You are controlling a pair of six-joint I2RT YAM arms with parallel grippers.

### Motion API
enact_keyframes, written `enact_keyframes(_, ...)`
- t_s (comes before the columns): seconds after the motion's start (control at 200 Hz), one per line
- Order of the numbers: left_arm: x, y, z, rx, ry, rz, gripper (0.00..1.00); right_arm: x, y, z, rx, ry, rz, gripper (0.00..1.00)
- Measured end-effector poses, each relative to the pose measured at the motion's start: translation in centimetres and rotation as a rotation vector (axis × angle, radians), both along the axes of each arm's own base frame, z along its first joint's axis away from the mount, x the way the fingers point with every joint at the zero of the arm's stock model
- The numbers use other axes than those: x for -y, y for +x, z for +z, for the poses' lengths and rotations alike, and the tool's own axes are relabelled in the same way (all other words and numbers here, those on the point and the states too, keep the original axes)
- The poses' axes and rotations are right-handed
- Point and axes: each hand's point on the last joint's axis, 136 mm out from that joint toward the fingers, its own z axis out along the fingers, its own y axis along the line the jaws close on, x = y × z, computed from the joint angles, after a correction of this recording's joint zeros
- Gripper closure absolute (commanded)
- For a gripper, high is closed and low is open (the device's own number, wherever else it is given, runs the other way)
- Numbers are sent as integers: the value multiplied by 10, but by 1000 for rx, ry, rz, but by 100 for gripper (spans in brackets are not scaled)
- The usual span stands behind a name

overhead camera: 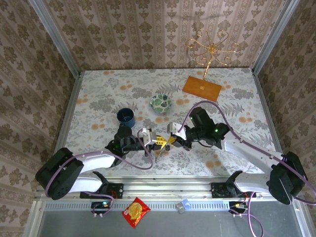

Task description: Put the keys on the keyring

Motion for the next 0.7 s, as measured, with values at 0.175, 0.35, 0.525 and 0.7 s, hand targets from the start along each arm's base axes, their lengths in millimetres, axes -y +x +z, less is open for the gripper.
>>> enact_keyframes(0.175, 0, 0, -4, -6, 13, -1, 100, -1, 1, 0, 4, 1, -7, 89)
enact_keyframes(0.35, 0, -1, -4, 0, 16, 1, 100, 0, 3, 4, 39, 45, -44, 71)
enact_keyframes(0.525, -1, -1, -1, 8, 9, 5, 100, 5, -1, 0, 47, 65, -62, 69)
enact_keyframes(0.7, -1, -2, 2, 7, -3, 2, 100, 2, 2, 2, 60, 82, -65, 71)
